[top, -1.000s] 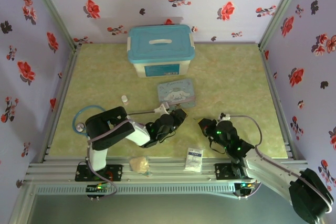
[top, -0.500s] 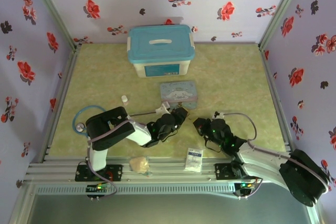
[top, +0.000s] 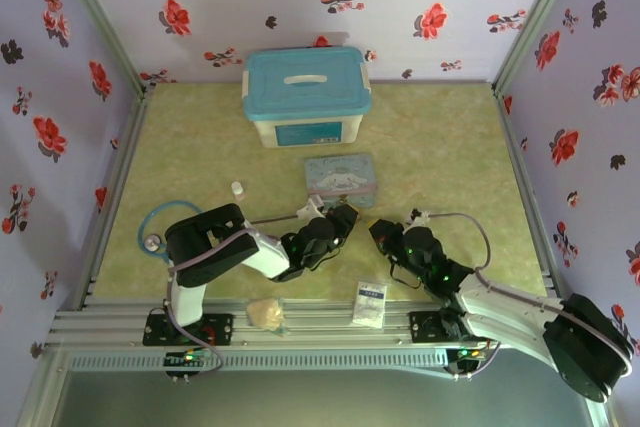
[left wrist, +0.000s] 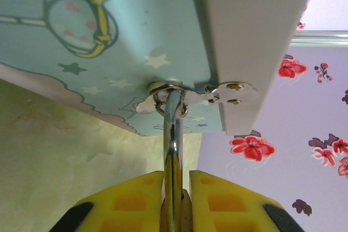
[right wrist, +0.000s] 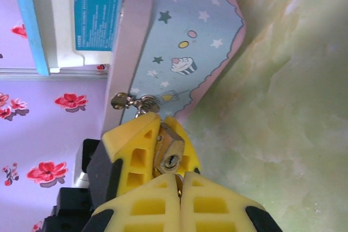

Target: Unlock a padlock with a key

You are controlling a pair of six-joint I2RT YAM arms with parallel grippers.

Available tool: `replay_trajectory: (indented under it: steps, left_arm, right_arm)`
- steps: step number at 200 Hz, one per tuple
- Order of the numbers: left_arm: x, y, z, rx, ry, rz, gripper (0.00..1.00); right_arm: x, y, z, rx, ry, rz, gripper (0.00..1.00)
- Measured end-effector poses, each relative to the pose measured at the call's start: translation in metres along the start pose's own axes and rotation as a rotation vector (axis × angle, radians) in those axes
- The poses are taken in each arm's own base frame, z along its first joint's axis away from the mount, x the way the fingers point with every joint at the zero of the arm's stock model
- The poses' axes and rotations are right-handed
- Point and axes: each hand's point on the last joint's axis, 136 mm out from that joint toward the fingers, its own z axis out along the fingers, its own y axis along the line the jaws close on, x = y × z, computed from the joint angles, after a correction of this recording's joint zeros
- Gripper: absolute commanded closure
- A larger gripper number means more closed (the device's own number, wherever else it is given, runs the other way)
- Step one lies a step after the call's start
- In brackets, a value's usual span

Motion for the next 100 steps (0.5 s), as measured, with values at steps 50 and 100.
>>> replay_trajectory:
  steps: [50, 100]
  left_arm:
    - [0.001, -0.006, 0.002, 0.014, -0.002, -0.006, 1.00]
    - [0.003, -0.005, 0.003, 0.018, 0.001, -0.014, 1.00]
  right_arm:
    - [0.002, -0.013, 0.006, 0.046, 0.006, -0.004, 1.00]
    - [0.000, -0.007, 0.004, 0.027, -0.005, -0.003, 1.00]
